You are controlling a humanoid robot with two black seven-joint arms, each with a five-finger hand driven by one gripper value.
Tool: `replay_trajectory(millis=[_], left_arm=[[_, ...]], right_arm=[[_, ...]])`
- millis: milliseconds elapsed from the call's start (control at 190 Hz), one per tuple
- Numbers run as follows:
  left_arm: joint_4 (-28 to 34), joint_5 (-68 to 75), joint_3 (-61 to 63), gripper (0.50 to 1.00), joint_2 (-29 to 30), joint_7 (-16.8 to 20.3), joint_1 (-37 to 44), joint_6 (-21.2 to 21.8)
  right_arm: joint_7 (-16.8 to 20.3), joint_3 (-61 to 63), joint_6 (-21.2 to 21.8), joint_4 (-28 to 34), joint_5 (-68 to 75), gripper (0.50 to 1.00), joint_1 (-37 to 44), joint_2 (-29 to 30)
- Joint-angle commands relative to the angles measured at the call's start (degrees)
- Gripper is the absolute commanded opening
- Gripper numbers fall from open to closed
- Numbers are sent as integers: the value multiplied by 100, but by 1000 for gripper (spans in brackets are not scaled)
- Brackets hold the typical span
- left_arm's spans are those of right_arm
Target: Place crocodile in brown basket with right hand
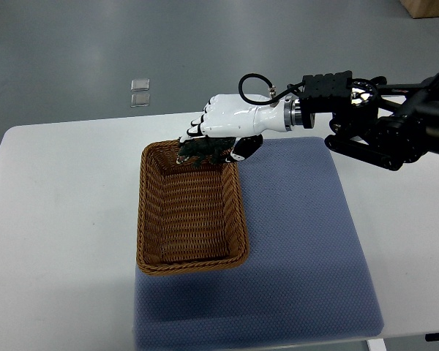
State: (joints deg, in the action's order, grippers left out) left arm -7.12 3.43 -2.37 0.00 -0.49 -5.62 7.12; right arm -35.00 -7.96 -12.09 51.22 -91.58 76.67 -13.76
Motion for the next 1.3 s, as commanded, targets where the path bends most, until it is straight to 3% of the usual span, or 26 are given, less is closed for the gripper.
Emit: replay_trajectory(millis=[0,158,211,237,316,437,711,927,1132,1295], left_arm=[[0,0,0,1000,0,5,-1,0],[0,0,0,1000,0,-4,-1,0],[0,0,9,1000,0,5,-1,0],[0,0,9,1000,0,-4,-1,0],[0,0,0,1000,0,5,-1,0],[0,0,9,1000,0,5,-1,0],[0,0,0,1000,0,5,8,0],[0,0,9,1000,0,5,8,0],[0,0,9,1000,0,-4,8,0],[0,0,9,1000,0,-4,8,0]], right_arm=[[0,13,-4,2,0,537,-56,260],[0,5,-4,-6,-9,615,-293,480],[0,5,-4,-33,-9,670,-363,515],[0,5,-4,-59,-17,727,-398,541],[0,5,-13,-112,-17,827,-478,559],[0,5,-30,-138,-17,893,-513,533],[0,66,-118,-156,18,915,-522,445],[0,725,5,-384,1151,915,-706,190],[0,1226,699,-472,3261,915,-996,-302],[450,1552,1015,-586,4852,915,-1357,-733]])
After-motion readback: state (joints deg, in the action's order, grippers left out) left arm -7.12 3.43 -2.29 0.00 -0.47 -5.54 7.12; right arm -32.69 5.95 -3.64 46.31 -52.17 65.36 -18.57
